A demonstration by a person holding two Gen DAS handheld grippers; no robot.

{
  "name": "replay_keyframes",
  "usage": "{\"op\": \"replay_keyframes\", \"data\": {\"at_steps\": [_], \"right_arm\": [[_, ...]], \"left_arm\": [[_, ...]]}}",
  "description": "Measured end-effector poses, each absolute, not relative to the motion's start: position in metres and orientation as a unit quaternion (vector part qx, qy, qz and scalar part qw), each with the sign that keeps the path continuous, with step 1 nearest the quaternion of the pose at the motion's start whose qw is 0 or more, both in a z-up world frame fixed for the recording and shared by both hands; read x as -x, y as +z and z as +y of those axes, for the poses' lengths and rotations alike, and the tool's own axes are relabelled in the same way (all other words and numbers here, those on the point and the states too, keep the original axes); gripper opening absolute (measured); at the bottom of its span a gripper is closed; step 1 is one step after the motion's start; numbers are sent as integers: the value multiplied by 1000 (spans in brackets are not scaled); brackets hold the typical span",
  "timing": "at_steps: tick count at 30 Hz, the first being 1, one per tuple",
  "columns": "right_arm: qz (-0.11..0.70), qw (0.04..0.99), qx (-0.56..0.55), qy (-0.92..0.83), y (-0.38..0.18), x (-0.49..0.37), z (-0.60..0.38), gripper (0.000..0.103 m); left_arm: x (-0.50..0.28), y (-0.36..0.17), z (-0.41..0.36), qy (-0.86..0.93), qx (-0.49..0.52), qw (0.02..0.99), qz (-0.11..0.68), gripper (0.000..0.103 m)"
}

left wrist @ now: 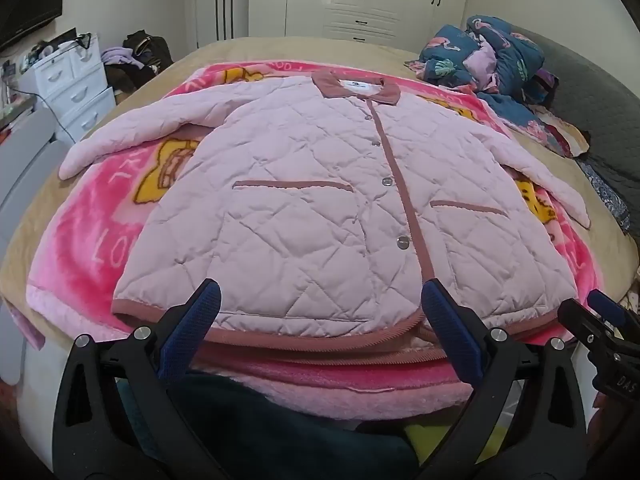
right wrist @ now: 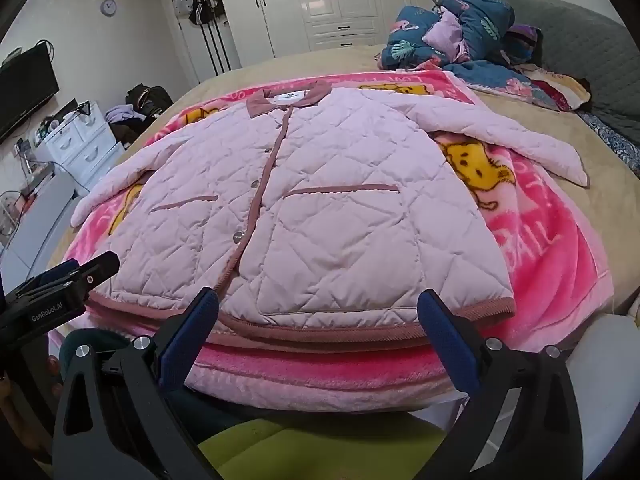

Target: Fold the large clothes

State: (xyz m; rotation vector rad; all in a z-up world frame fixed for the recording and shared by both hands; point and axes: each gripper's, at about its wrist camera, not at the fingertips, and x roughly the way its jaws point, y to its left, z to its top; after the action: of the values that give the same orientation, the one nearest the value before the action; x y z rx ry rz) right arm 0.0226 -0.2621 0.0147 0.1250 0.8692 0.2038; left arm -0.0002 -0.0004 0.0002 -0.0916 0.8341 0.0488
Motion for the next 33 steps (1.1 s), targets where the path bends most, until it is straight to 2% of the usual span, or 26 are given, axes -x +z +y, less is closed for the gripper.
{"op": "replay_keyframes", "data": {"at_steps": [33], "right_arm": [[400, 911, -26, 99, 22, -16, -251, 99]], "left_arm": [[-1, 7, 1, 24, 47, 915, 400, 94]]}}
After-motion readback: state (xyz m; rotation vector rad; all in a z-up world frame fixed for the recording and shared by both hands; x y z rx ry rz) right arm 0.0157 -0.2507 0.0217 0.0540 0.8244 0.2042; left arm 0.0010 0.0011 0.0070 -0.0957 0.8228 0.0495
